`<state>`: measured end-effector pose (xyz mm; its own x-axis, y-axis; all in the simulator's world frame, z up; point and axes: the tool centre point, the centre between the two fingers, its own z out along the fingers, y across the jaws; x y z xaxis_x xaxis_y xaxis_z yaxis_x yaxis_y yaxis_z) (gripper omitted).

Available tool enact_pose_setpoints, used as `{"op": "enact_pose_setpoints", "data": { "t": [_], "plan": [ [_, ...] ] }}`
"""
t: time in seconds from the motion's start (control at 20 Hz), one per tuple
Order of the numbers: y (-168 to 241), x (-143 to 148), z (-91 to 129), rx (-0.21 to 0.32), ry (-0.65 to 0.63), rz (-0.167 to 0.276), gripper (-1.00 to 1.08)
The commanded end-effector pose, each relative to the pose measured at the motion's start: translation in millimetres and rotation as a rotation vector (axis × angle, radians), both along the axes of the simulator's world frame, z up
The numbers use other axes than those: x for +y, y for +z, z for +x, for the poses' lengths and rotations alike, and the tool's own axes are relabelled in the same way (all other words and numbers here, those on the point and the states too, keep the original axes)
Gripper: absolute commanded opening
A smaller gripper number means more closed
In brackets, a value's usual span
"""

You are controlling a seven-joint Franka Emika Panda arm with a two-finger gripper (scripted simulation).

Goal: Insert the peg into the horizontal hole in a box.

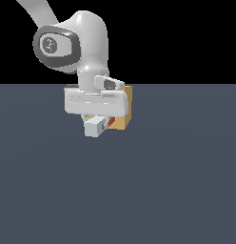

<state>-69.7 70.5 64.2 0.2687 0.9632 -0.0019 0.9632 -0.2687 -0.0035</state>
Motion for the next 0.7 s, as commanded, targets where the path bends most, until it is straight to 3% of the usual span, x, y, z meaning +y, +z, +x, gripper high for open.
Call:
{"op": "enact_pose_setpoints", "data": {
  "t": [0.0, 0.4, 0.65],
  "plan": [
    [1.8, 11.1, 3.5, -0.004, 0.002, 0.001, -1.0],
    [2.8, 67.4, 18.6, -0.006, 0.002, 0.001, -1.0],
    [3.1, 85.9, 24.5, -0.007, 0.002, 0.001, -1.0]
  ]
}}
